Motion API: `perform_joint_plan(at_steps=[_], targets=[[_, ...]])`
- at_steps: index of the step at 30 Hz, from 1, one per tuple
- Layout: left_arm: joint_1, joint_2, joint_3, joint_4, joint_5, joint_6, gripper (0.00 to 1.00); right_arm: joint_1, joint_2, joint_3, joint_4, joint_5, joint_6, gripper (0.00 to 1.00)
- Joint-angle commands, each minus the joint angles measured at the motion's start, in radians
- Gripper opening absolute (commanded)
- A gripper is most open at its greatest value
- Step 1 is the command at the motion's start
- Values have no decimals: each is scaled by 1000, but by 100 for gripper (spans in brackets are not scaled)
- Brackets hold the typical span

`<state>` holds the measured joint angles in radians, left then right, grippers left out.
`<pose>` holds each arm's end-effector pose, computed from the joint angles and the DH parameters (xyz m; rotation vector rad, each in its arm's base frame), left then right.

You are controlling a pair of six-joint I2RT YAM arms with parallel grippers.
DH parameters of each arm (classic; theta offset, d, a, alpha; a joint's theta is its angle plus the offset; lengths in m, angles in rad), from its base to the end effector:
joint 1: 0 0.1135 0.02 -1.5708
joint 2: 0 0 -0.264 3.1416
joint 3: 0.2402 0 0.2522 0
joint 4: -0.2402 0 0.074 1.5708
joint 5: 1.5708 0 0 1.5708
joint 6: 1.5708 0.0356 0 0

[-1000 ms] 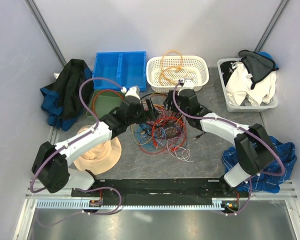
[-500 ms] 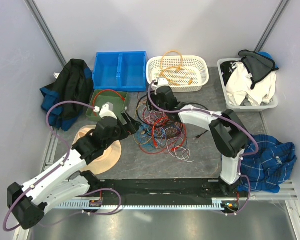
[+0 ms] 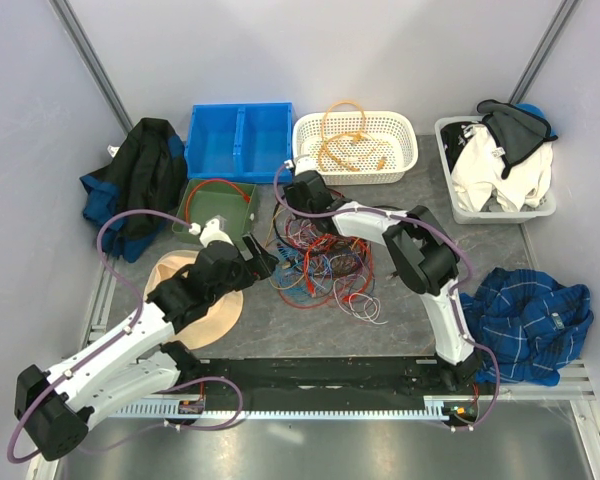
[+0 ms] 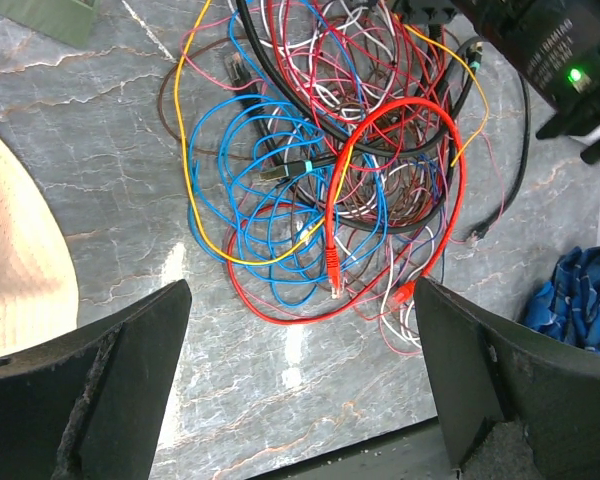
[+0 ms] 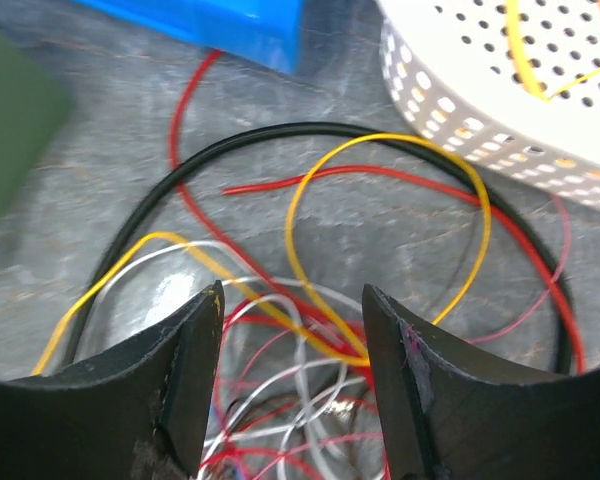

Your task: Untangle the cables

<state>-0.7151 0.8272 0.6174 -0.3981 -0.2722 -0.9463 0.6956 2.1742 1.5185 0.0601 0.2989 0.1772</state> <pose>0.1439 -0.1123 0.2536 -0.4144 2.1901 -0.6524 0.3829 0.3059 0.1685 -0.3825 2.1080 0.1873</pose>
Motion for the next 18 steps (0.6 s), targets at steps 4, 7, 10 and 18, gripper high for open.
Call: perform_joint_plan(at_steps=[4,7,10,18], targets=[[0,23,5,7,-39,6,100,-5,114,183,-58,100,-81,59],[0,23,2,5,-42,15,99,-4,137,207,-80,83,-70,33],[0,15,-2,7,-45,15,99,-4,128,197,-79,72,-47,5],[0,-26,-18,7,-53,12,97,10,-175,-59,59,52,13,0]])
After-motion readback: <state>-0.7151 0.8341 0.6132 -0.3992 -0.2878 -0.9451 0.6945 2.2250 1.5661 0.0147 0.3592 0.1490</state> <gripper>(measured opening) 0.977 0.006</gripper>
